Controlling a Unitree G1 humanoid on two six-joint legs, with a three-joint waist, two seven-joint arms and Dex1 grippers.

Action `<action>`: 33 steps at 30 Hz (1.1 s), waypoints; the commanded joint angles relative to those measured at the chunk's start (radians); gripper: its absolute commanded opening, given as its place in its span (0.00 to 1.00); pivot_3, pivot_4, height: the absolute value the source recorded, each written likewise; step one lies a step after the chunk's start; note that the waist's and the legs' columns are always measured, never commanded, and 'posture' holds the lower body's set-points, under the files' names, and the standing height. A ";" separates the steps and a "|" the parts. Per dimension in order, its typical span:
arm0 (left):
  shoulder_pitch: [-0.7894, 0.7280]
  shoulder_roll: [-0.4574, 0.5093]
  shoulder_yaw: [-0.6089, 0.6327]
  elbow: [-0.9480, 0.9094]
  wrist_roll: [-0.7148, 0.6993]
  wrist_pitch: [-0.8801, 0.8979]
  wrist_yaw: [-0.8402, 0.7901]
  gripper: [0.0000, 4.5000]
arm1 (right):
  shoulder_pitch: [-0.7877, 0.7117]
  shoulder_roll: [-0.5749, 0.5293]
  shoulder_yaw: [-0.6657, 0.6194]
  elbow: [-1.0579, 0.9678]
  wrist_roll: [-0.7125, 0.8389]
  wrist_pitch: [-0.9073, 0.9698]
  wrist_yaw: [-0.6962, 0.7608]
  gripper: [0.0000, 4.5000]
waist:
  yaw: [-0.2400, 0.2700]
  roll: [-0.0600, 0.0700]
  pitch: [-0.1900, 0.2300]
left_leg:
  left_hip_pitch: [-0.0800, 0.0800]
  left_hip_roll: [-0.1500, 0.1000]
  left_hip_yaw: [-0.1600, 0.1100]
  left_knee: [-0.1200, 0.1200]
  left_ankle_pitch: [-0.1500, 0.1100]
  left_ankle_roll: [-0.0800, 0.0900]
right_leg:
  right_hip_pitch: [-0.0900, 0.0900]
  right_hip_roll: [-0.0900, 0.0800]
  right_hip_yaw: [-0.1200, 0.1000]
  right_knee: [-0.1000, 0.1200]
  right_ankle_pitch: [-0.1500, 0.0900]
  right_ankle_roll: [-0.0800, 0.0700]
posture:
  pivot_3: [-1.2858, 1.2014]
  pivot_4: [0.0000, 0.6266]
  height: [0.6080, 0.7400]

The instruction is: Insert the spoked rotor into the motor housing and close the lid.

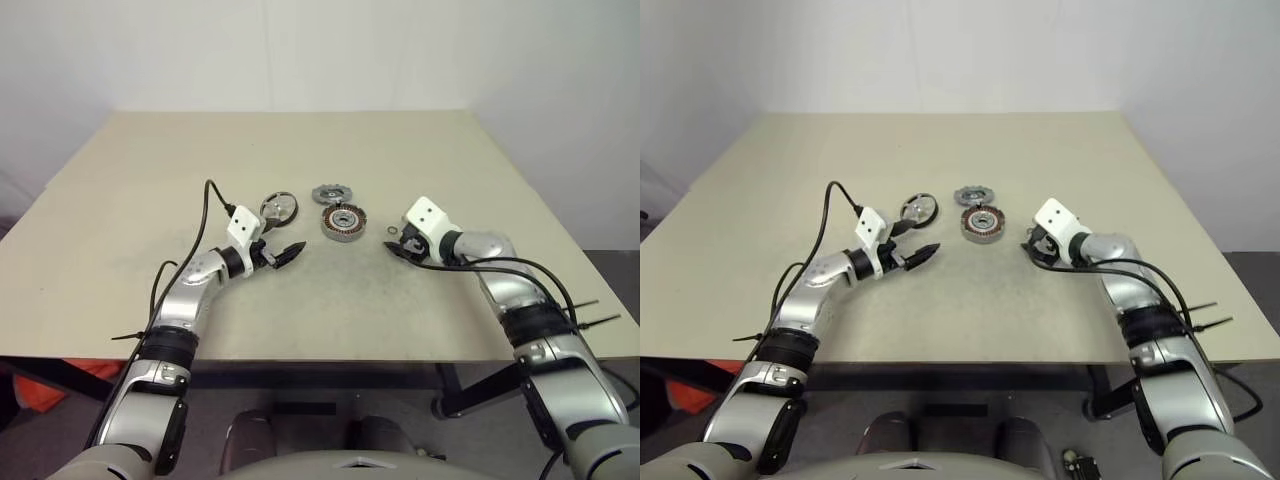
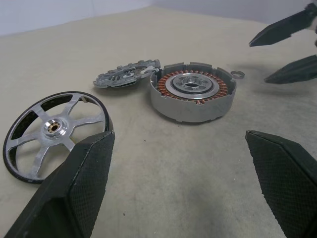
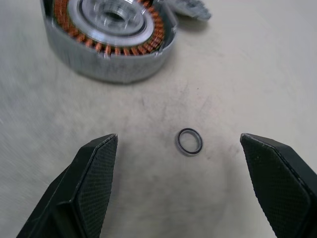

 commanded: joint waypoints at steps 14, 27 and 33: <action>0.013 0.001 0.011 -0.053 -0.002 -0.019 0.041 0.99 | -0.382 0.116 0.175 0.468 -0.189 -0.437 0.203 0.91 | 0.001 0.000 0.000 | -0.001 0.001 0.000 0.002 -0.003 0.006 | -0.003 0.000 -0.001 0.002 -0.001 -0.003 | 0.52 0.00 1.00; 0.047 0.001 0.007 -0.093 -0.003 -0.007 0.063 0.99 | -0.506 0.172 0.215 0.690 -0.291 -0.539 0.233 0.91 | 0.001 0.000 0.000 | -0.001 0.002 0.000 0.003 -0.004 0.007 | -0.004 0.000 -0.001 0.004 -0.002 -0.004 | 0.52 0.00 1.00; 0.054 -0.001 0.004 -0.101 -0.002 -0.001 0.065 0.99 | -0.551 0.200 0.216 0.751 -0.320 -0.531 0.233 0.91 | 0.001 0.000 0.000 | -0.001 0.002 0.000 0.004 -0.004 0.007 | -0.004 0.000 -0.001 0.005 -0.002 -0.004 | 0.52 0.00 1.00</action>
